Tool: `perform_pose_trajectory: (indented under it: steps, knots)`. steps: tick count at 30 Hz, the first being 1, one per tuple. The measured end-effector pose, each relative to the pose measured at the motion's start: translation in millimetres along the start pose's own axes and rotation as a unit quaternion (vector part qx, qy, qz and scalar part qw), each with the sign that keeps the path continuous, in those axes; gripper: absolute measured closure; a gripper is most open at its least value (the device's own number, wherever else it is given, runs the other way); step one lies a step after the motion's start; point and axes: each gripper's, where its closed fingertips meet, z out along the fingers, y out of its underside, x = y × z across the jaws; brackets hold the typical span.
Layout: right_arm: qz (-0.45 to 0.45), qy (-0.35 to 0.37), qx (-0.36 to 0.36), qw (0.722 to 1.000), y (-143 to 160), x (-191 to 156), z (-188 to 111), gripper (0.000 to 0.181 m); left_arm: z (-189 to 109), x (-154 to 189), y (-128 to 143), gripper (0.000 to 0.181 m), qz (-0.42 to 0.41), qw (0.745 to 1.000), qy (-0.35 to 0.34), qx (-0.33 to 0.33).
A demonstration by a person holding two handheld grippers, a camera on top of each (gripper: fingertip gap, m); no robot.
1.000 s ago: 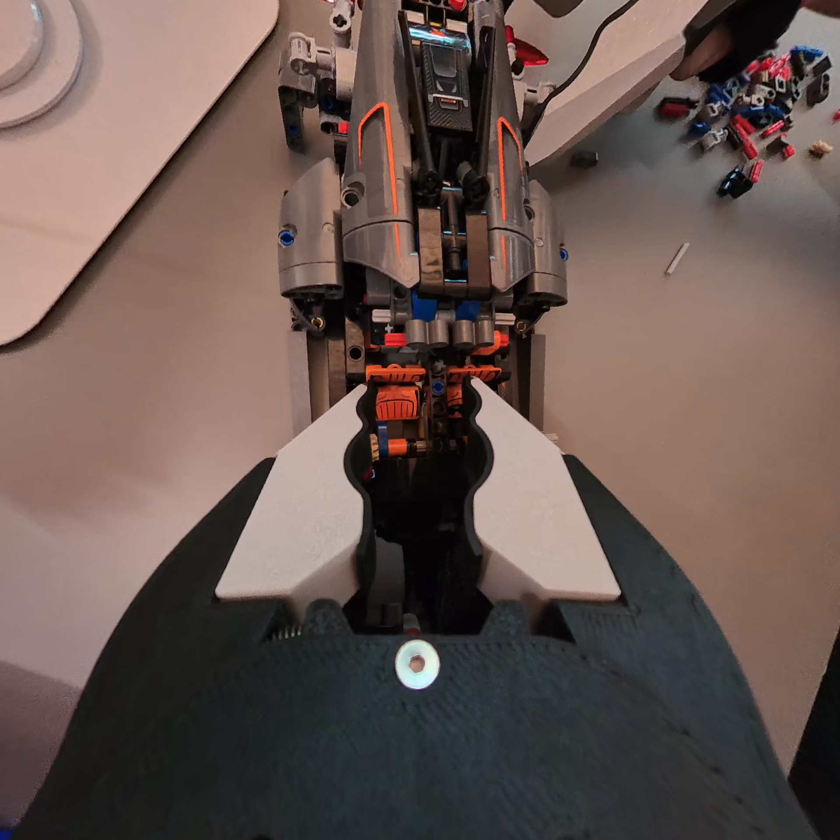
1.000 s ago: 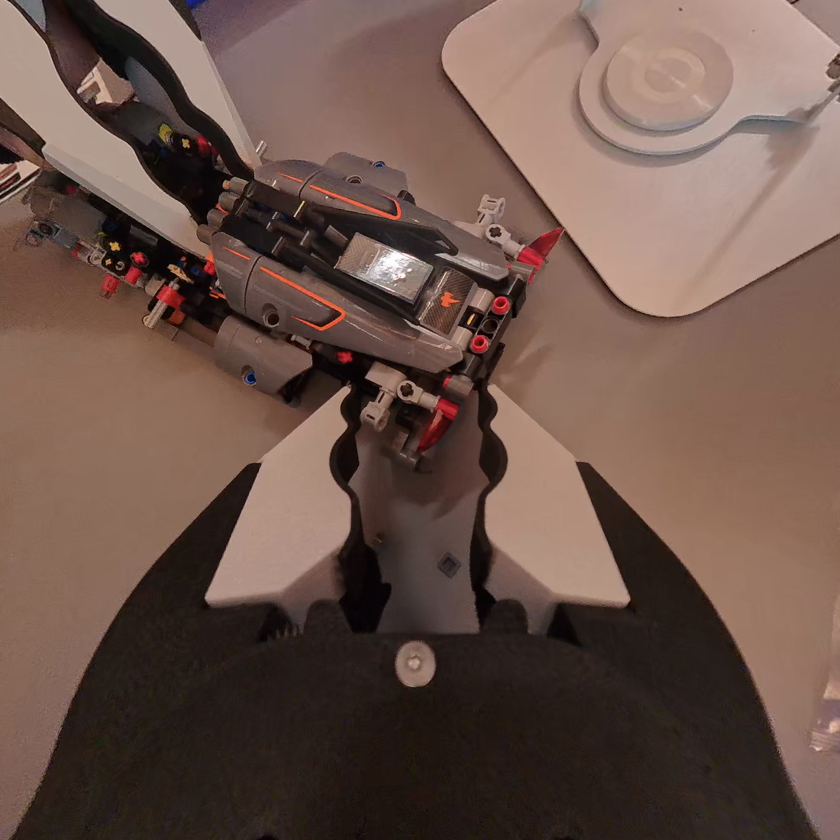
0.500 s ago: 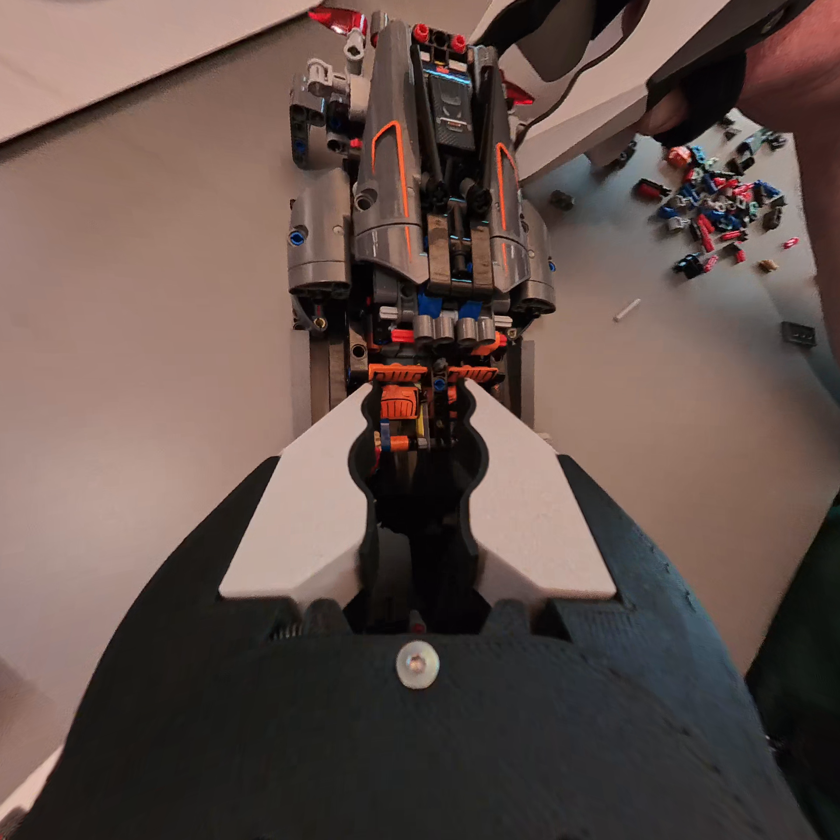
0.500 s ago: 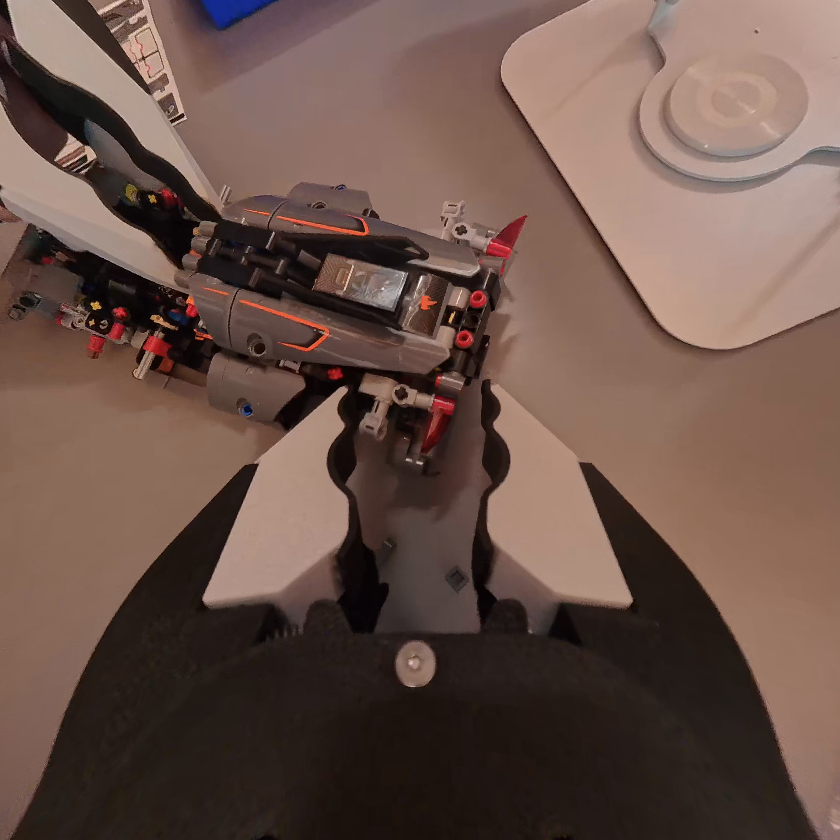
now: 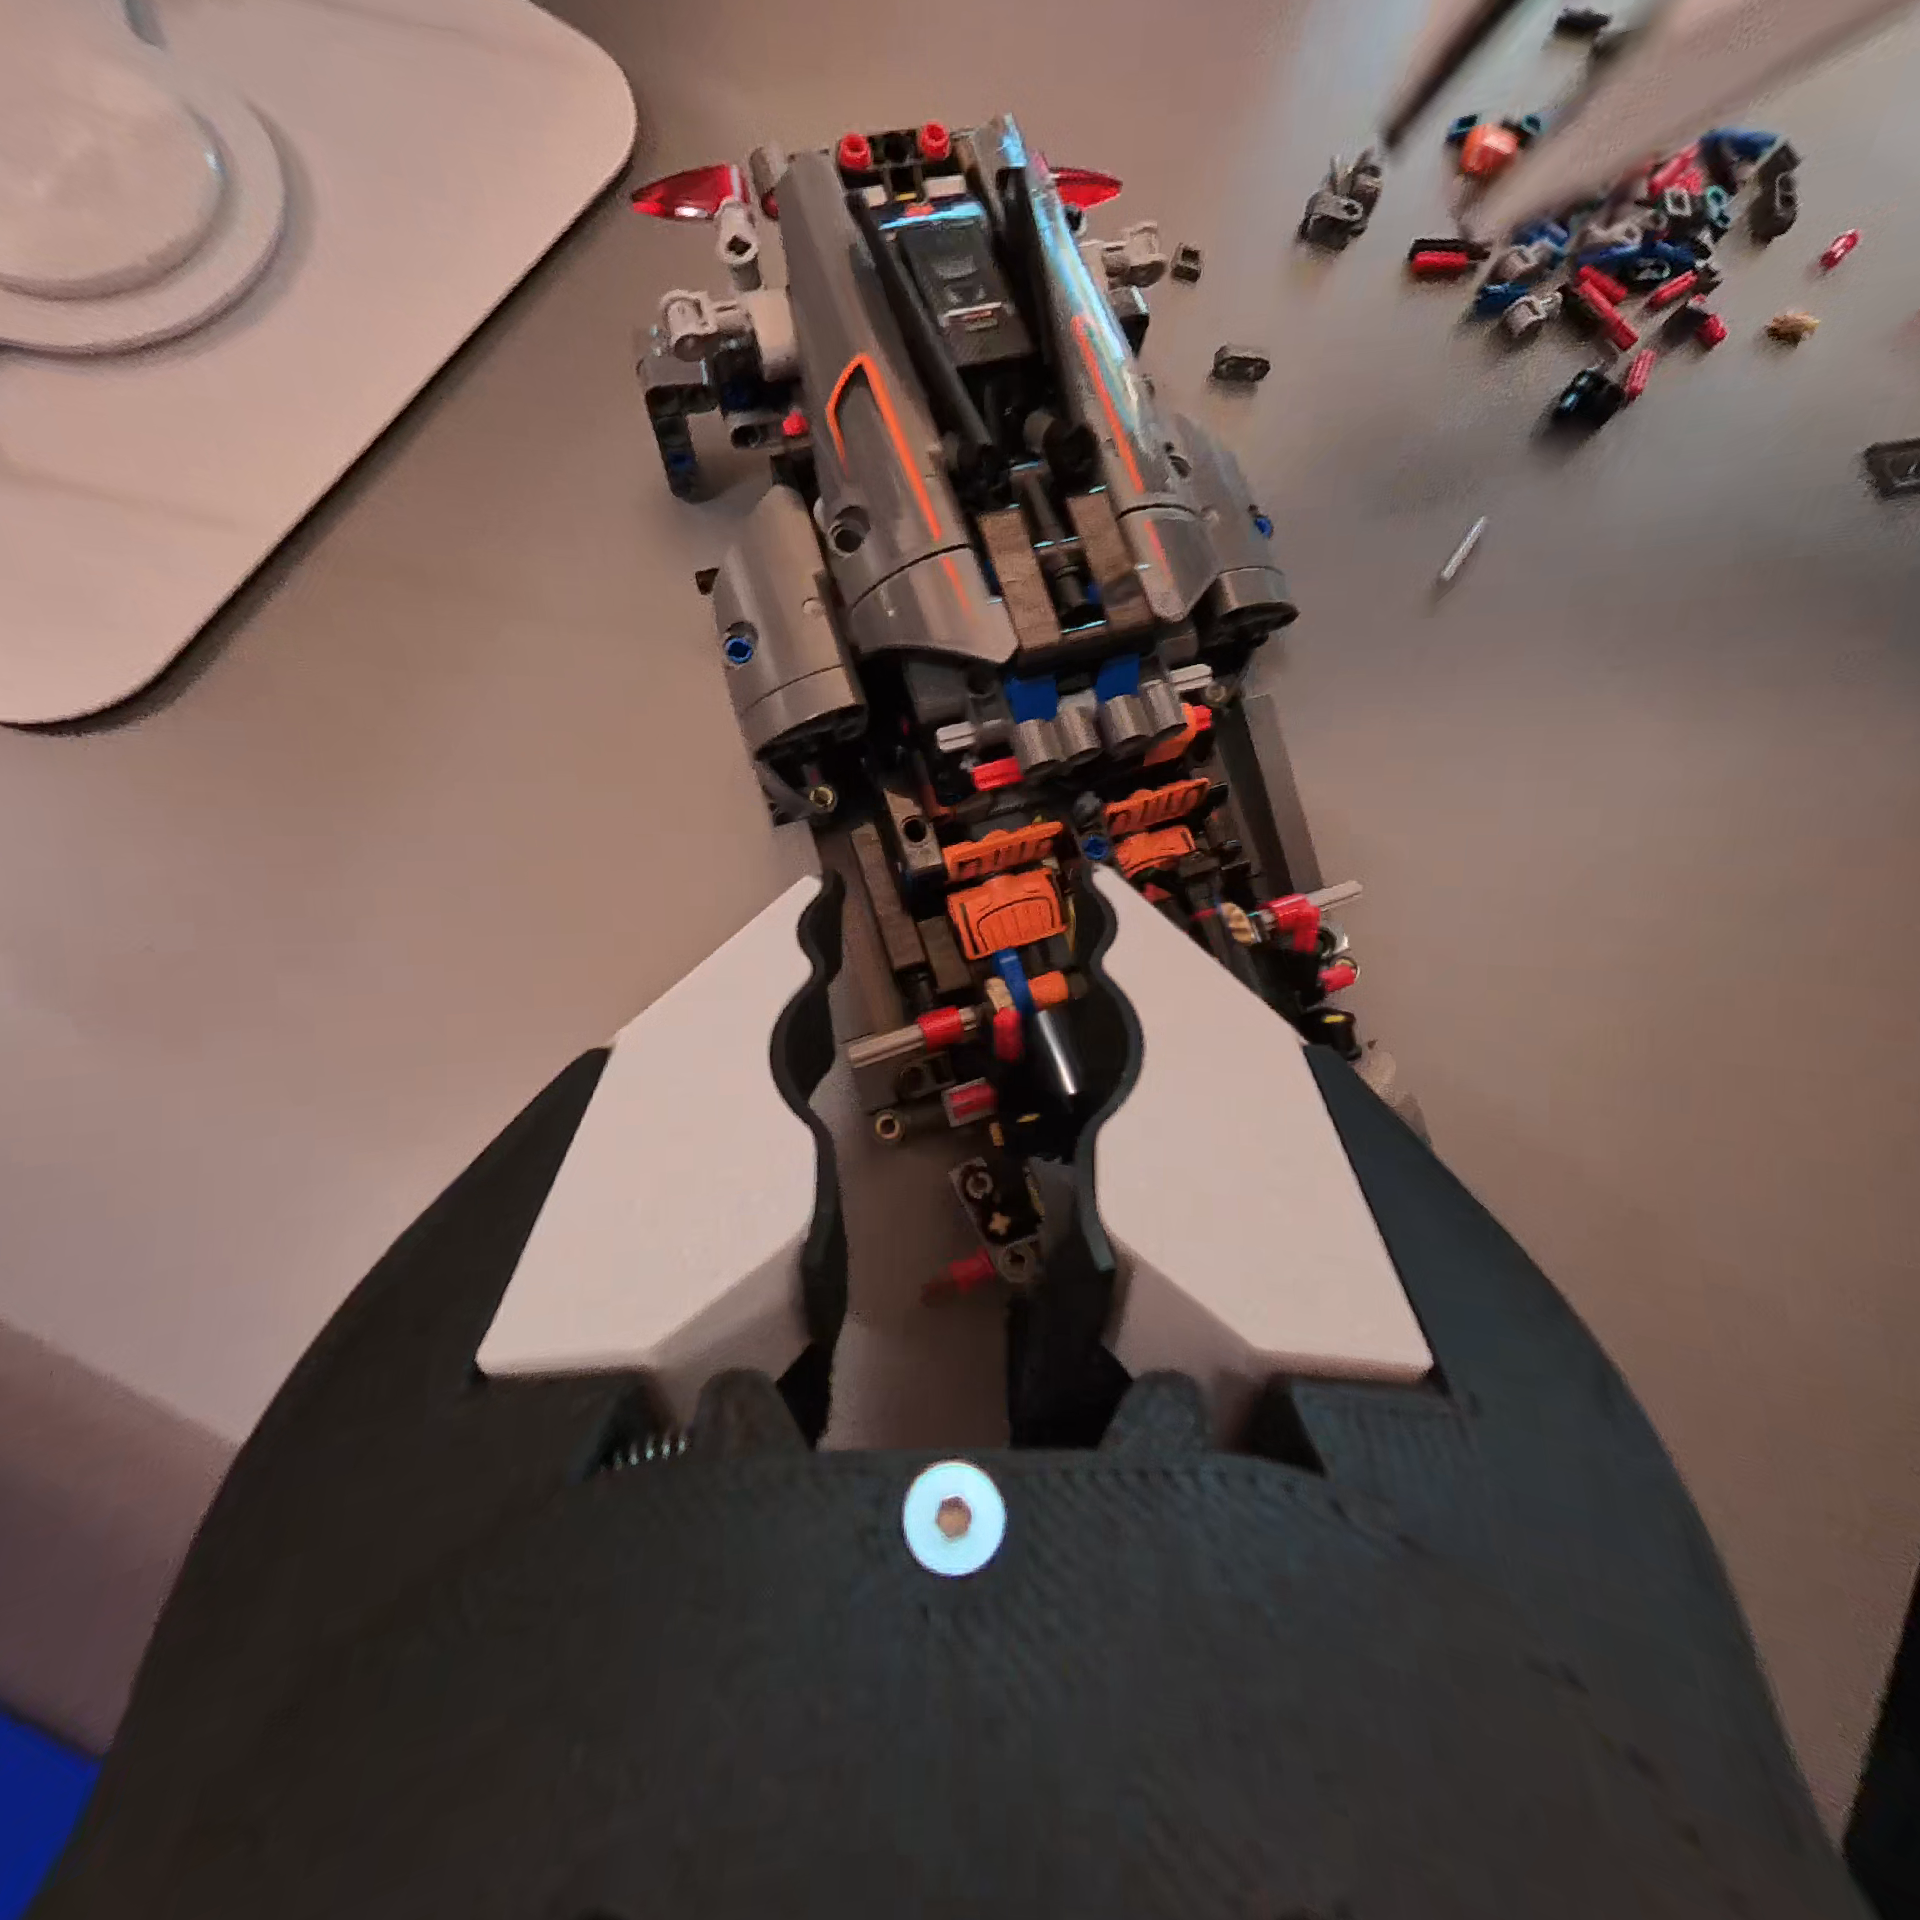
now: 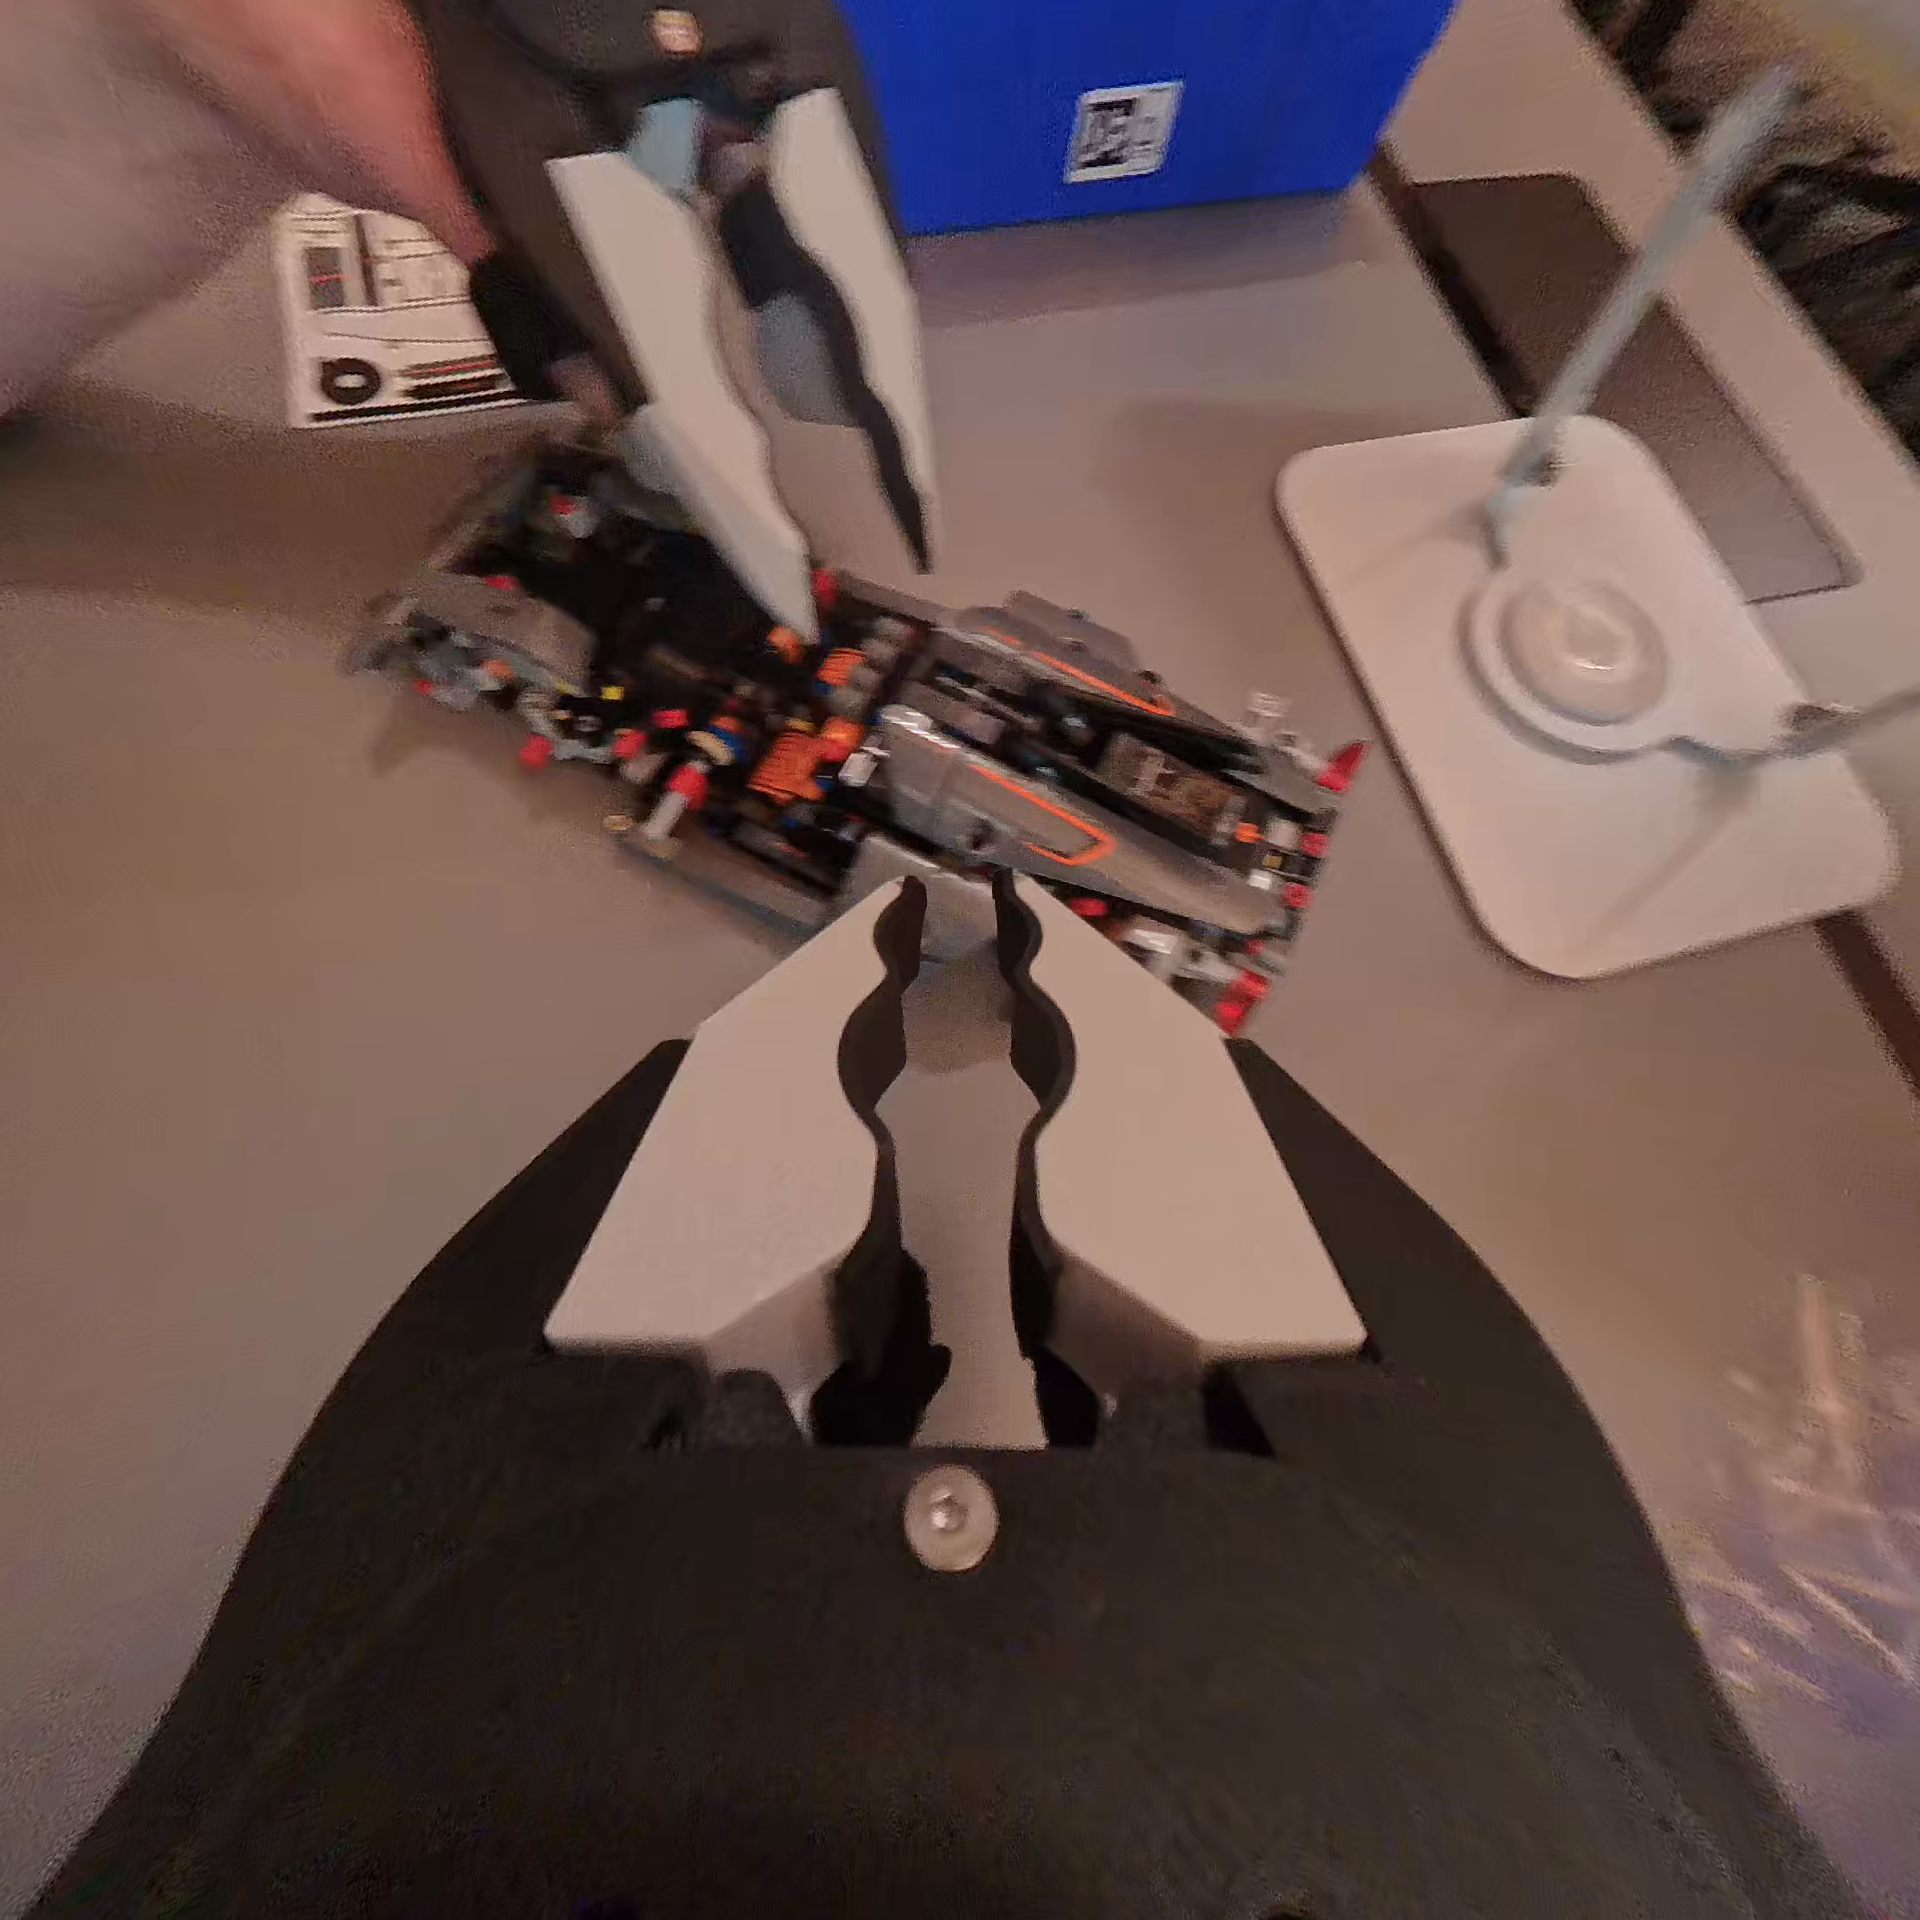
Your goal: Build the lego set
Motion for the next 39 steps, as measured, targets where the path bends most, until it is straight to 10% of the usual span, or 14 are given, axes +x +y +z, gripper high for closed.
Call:
perform_pose_trajectory:
  steps: [14, 39]
  knots:
    - [0.06, -0.044, -0.047, 0.996, 17, -45, 51, 0.17, -2, 12, 18, 0.144, -0.146, 0.982, 0.121, 0.013]
    - [0.142, -0.024, -0.015, 0.989, 40, -81, 43, 0.156, -25, 23, 31, 0.132, -0.24, 0.964, 0.047, 0.104]
